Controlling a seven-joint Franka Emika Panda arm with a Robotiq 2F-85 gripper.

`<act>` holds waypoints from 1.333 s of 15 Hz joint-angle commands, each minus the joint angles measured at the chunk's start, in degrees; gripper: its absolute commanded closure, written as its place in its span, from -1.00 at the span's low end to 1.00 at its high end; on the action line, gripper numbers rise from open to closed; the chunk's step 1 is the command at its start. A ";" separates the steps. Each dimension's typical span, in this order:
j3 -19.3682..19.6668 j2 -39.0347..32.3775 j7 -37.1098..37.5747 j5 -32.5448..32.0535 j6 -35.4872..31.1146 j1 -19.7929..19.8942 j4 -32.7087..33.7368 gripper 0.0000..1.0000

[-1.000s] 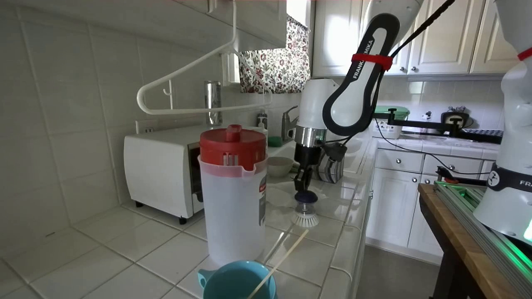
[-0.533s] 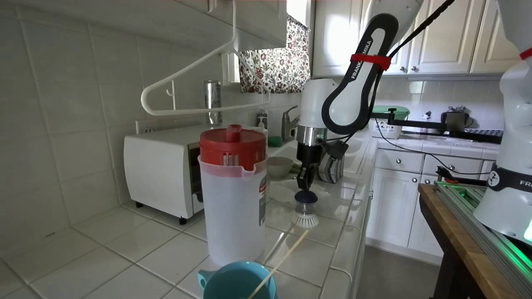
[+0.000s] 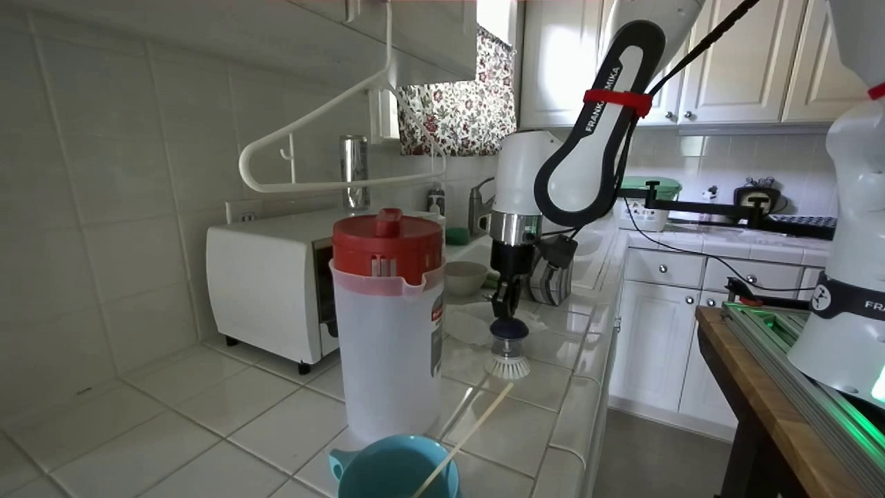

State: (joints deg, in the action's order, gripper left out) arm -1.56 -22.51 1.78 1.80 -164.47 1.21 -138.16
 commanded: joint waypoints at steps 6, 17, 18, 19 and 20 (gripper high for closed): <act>3.77 0.35 1.79 -0.15 1.31 -0.69 -1.03 0.99; 3.37 0.24 1.88 0.24 1.83 -1.31 -0.73 0.99; 3.62 0.25 1.99 0.10 2.04 -1.39 -0.64 0.99; 3.96 0.19 2.24 -0.12 2.16 -1.58 -0.46 0.99; 4.07 0.09 2.27 -0.17 2.19 -1.65 -0.24 0.99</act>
State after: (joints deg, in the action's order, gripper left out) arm 2.01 -22.27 2.81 1.80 -163.21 -0.29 -138.21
